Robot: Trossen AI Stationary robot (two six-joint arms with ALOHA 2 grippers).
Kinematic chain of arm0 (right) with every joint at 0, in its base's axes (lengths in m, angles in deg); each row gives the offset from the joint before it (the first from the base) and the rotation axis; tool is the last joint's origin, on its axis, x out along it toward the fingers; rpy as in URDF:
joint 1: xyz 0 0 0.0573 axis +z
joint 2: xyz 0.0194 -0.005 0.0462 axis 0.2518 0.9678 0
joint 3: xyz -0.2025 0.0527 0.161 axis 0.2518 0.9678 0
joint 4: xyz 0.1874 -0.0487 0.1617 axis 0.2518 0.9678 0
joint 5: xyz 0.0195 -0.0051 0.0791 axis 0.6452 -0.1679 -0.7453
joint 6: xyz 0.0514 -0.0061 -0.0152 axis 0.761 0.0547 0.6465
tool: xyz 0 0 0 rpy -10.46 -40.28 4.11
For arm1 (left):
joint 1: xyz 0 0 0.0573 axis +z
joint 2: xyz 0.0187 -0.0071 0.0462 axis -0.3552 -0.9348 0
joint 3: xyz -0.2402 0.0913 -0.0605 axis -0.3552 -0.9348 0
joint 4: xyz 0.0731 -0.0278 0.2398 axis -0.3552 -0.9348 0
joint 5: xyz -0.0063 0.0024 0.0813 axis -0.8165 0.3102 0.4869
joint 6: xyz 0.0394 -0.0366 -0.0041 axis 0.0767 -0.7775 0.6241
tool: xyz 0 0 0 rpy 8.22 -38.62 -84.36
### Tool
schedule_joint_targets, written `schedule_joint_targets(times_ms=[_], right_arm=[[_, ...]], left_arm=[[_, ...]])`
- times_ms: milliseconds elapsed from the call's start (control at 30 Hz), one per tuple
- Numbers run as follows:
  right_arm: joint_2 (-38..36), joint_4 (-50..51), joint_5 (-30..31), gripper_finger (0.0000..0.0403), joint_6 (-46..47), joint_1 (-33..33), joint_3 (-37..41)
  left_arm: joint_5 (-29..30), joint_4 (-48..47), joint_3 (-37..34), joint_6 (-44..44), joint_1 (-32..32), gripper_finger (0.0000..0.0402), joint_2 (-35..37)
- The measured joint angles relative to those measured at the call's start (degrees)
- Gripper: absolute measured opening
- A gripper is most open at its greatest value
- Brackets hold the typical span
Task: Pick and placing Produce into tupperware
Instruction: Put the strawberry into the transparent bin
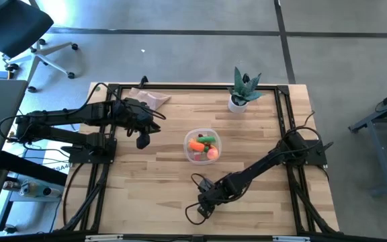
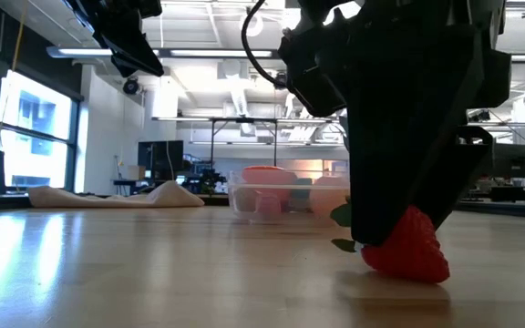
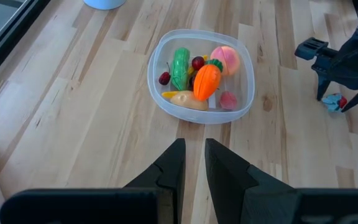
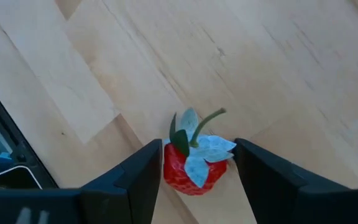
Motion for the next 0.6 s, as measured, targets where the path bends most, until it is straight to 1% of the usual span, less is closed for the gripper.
schedule_joint_targets(times_ms=[133, 433, 600], right_arm=[[0.0, 0.5, -0.5, 0.0190, 0.4, 0.0, 0.0], [0.0, 0.9, -0.8, 0.0145, 0.6, 0.0, 0.1], [0.0, 0.9, -0.9, 0.0141, 0.5, 0.0, 0.1]], left_arm=[[0.0, 0.0, 0.0, 0.0, 0.0, 0.0051, 0.0], [0.0, 0.0, 0.0, 0.0, 0.0, 0.0051, 0.0], [0.0, 0.0, 0.0, 0.0, 0.0, 0.0051, 0.0]])
